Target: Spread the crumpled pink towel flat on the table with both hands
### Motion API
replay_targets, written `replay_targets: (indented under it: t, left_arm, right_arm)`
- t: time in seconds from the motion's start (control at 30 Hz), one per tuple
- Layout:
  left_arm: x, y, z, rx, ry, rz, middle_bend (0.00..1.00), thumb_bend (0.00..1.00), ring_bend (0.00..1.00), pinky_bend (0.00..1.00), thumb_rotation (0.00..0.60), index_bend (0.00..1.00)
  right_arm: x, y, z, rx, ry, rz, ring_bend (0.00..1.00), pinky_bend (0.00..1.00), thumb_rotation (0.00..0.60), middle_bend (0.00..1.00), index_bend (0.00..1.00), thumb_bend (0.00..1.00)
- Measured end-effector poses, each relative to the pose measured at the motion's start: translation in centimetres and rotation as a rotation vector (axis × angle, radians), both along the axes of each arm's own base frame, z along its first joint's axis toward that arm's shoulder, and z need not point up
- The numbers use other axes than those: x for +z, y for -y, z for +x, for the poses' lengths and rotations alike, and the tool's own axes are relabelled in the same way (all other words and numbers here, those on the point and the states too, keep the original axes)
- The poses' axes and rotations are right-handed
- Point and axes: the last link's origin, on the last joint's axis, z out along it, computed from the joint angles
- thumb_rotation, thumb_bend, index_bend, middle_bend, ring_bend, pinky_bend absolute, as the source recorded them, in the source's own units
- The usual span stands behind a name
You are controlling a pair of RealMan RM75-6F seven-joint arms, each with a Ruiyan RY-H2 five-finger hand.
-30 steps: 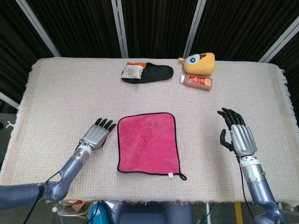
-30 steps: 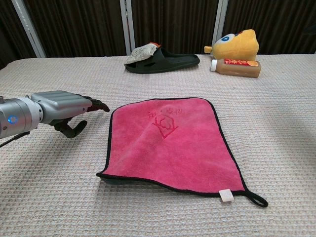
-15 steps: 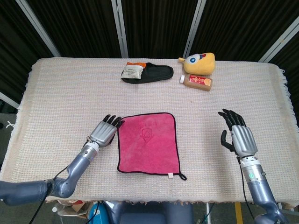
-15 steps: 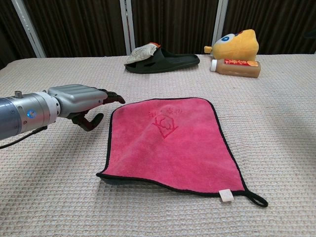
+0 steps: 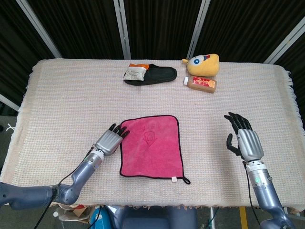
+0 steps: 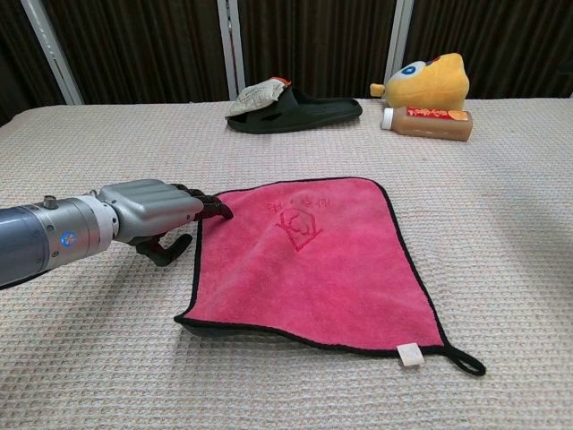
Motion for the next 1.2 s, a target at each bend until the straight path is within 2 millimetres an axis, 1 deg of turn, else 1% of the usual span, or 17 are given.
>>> replay_targets:
  t: [0.63, 0.73, 0.8, 0.87, 0.93, 1.1, 1.2]
  left_arm:
    - [1.2, -1.2, -2.5, 0.049, -0.051, 0.032, 0.03, 0.77, 0.0, 0.0, 0.6, 0.06]
    - [1.3, -1.2, -2.6, 0.052, -0.048, 0.031, 0.03, 0.75, 0.0, 0.0, 0.6, 0.06]
    - [1.3, -1.2, -2.6, 0.052, -0.043, 0.031, 0.02, 0.71, 0.0, 0.0, 0.6, 0.04]
    - [1.3, -1.1, -2.5, 0.052, -0.031, 0.03, 0.01, 0.62, 0.0, 0.0, 0.6, 0.01]
    - [1.3, -1.1, -2.3, 0.047, -0.018, 0.03, 0.0, 0.55, 0.0, 0.0, 0.6, 0.0]
    - [1.4, -1.0, -1.5, 0.031, 0.028, 0.038, 0.0, 0.46, 0.0, 0.0, 0.6, 0.0]
    - [1.7, -0.9, -0.9, 0.016, 0.067, 0.051, 0.0, 0.38, 0.0, 0.0, 0.6, 0.0]
  right_arm:
    - [-0.8, -0.3, 0.0, 0.007, 0.01, 0.008, 0.0, 0.07, 0.6, 0.09, 0.15, 0.78]
    - [-1.0, -0.3, 0.0, 0.008, 0.01, 0.011, 0.0, 0.07, 0.6, 0.09, 0.15, 0.78]
    - [-1.0, -0.3, 0.0, 0.008, 0.009, 0.011, 0.0, 0.07, 0.6, 0.09, 0.15, 0.78]
    - [-1.1, -0.3, 0.1, 0.008, 0.008, 0.011, 0.0, 0.07, 0.6, 0.09, 0.15, 0.78]
    - [-1.1, -0.2, 0.0, 0.007, 0.006, 0.011, 0.0, 0.07, 0.6, 0.09, 0.15, 0.78]
    - [-1.1, -0.3, 0.0, 0.006, 0.005, 0.01, 0.0, 0.07, 0.6, 0.09, 0.15, 0.78]
    - [-1.1, -0.4, -0.1, 0.008, 0.005, 0.008, 0.0, 0.07, 0.6, 0.09, 0.15, 0.78]
